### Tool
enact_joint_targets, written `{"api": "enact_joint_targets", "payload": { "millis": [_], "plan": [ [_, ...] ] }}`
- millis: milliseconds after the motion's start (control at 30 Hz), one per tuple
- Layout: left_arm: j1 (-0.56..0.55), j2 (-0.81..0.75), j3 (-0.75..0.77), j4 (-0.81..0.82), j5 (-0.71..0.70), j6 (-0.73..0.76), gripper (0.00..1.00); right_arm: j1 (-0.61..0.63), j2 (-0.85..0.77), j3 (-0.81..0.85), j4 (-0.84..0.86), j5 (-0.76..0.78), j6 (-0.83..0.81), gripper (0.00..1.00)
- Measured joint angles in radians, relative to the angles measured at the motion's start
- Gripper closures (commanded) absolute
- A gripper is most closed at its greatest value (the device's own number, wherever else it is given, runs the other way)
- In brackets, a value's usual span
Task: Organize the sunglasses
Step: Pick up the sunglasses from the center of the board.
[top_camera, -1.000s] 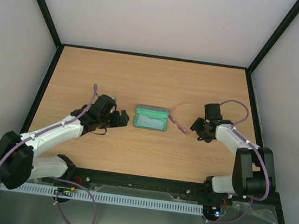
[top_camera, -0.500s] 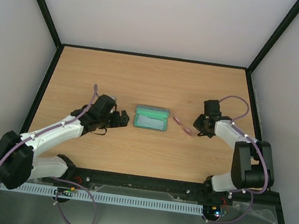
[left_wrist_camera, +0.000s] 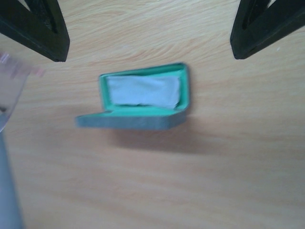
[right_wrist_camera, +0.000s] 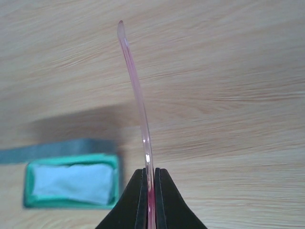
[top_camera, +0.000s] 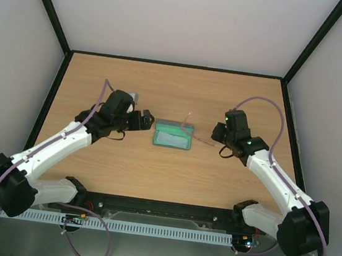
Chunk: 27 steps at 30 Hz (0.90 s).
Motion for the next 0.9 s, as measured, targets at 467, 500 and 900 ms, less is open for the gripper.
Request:
{"api": "enact_joint_targets", "payload": {
  "millis": [467,500,900],
  "plan": [
    [-0.039,0.013,0.152,-0.102,0.095,0.060,0.72,0.239,-0.096,0.034,-0.068,0.073,-0.134,0.99],
    [-0.053,0.028,0.160,-0.106,0.095,0.060,0.72,0.241,-0.095,0.035,-0.069,0.070,-0.140,0.99],
    [-0.141,0.150,0.263,-0.103,0.101,0.057,0.71,0.243,-0.043,0.084,-0.070,-0.003,-0.204,0.99]
  ]
}}
